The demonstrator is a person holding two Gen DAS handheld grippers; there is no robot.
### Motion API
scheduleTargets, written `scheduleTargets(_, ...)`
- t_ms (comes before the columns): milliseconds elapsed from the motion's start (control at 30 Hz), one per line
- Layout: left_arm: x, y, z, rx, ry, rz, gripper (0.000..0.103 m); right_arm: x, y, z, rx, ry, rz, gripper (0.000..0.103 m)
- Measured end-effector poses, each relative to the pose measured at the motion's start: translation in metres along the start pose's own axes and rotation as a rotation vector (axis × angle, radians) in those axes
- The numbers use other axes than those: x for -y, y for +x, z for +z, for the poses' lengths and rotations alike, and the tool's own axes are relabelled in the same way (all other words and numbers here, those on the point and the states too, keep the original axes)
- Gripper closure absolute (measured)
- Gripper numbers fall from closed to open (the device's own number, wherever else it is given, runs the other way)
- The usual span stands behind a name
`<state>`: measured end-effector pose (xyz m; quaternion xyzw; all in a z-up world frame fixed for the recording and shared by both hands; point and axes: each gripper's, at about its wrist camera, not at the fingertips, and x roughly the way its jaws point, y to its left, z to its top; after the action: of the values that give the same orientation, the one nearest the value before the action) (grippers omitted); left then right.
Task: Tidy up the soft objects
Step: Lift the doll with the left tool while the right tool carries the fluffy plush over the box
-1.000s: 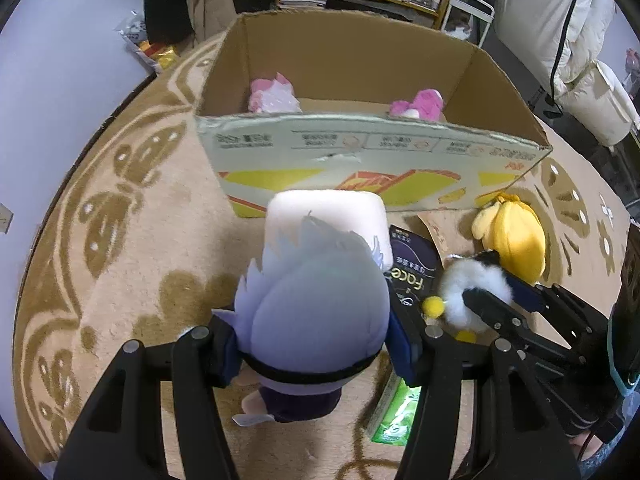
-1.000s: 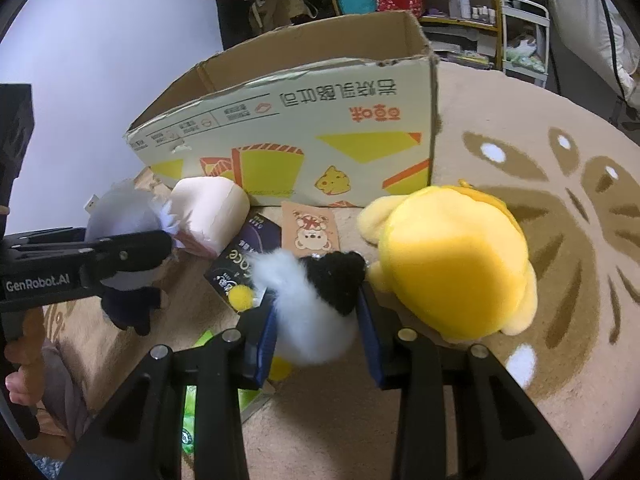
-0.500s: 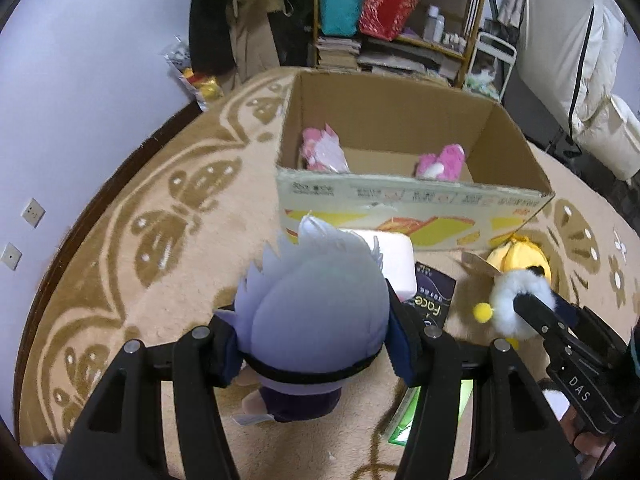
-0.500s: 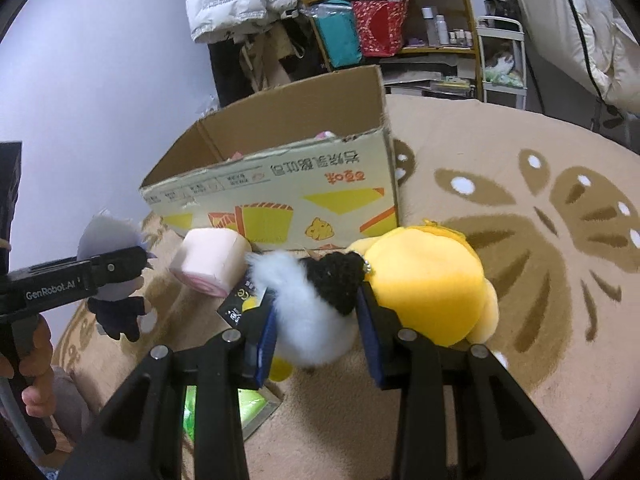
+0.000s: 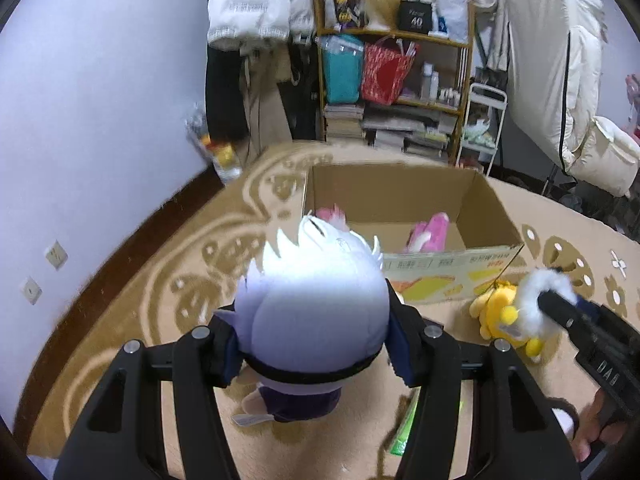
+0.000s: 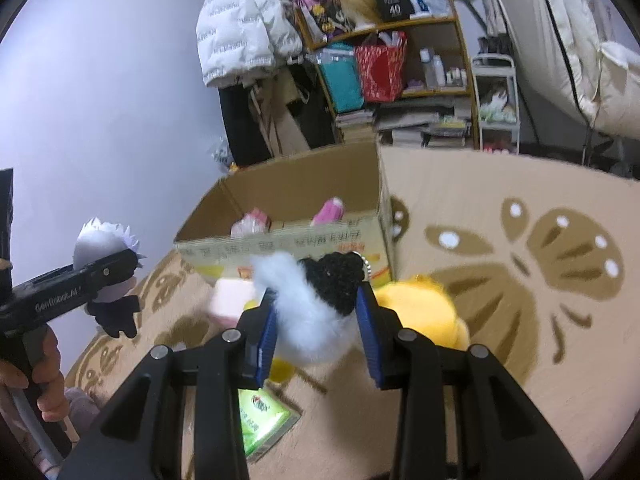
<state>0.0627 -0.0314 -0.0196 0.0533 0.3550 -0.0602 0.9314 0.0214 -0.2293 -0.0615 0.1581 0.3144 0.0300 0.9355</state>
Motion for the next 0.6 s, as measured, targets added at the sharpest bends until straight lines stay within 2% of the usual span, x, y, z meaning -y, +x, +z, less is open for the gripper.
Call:
scheduleTargets(100,0.004,-0.009,0.006,0.064,0.043,0.050,0.047,0.002,-0.008,0.012,0.041,0.014,0.005,0.064)
scheduleTargets(400,-0.001,-0.019,0.034,0.127,0.030,0.029,0.047,-0.002,-0.022,0.046,0.125,-0.047,-0.012,0.064)
scheduleTargets(600,-0.008,-0.013,0.057,0.167,0.029,0.050,0.047,-0.005,-0.021,0.067,0.154,-0.068,0.008,0.064)
